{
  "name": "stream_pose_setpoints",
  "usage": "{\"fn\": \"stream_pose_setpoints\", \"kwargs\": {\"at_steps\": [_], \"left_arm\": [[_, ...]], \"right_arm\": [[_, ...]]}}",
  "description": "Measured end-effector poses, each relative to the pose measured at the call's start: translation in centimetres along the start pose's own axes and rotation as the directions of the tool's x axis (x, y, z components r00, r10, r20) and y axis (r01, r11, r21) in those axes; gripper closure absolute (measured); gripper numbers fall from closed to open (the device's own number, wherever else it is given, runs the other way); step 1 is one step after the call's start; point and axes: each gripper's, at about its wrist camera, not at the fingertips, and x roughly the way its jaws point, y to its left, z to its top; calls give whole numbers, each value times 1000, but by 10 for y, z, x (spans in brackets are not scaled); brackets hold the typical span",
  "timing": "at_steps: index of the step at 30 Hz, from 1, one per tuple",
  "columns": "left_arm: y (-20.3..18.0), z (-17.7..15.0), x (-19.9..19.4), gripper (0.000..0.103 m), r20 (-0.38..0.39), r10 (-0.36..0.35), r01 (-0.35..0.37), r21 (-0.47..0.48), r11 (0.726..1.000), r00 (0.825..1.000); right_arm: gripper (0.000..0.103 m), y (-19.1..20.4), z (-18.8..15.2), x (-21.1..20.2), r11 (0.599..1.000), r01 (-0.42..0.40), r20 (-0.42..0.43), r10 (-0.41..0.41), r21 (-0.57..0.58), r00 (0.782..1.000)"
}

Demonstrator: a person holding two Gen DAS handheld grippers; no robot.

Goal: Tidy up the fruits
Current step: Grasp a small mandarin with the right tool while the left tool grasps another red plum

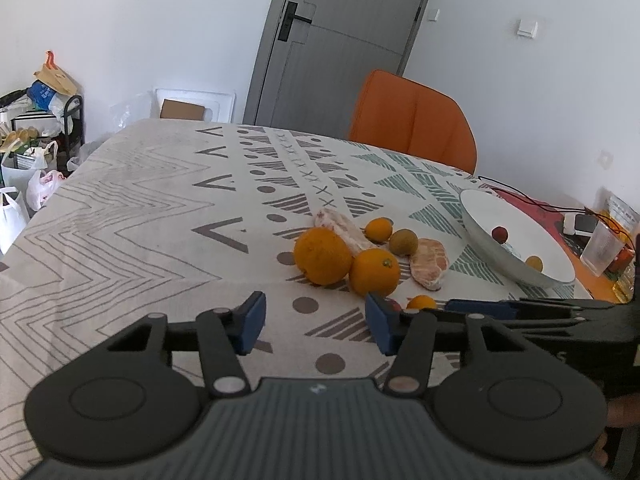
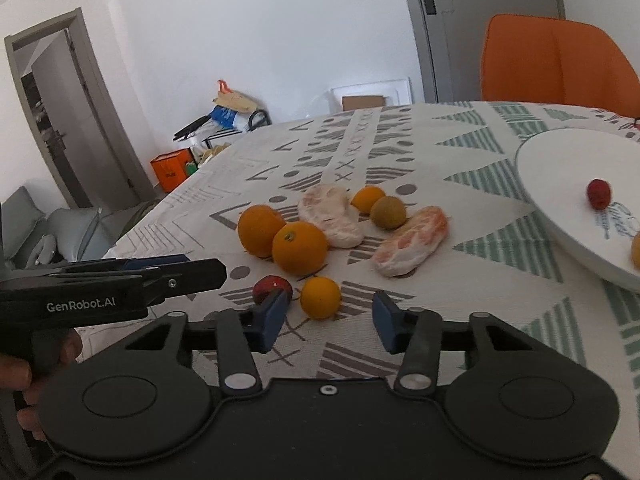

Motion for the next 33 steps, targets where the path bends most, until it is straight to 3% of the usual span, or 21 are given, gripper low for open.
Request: {"fn": "stream_pose_setpoints", "kwargs": {"at_steps": [3, 22, 27, 30, 33], "left_arm": [[-1, 0, 3, 50, -7, -3, 3, 5, 1000, 1000], [-37, 0, 20, 50, -33, -50, 52, 69, 996, 998], [-43, -4, 29, 59, -57, -48, 52, 69, 996, 997], [-49, -7, 34, 81, -67, -36, 42, 91, 995, 997], [-50, -2, 32, 81, -67, -50, 54, 64, 997, 996]], "right_arm": [[81, 2, 0, 4, 1000, 1, 0, -1, -17, 1000], [81, -29, -5, -22, 998, 31, 44, -33, 55, 998], [81, -37, -6, -33, 997, 48, 63, -53, 66, 997], [81, -42, -7, -40, 995, 60, 77, -66, 77, 995], [81, -50, -6, -49, 993, 71, 100, -81, 94, 992]]}}
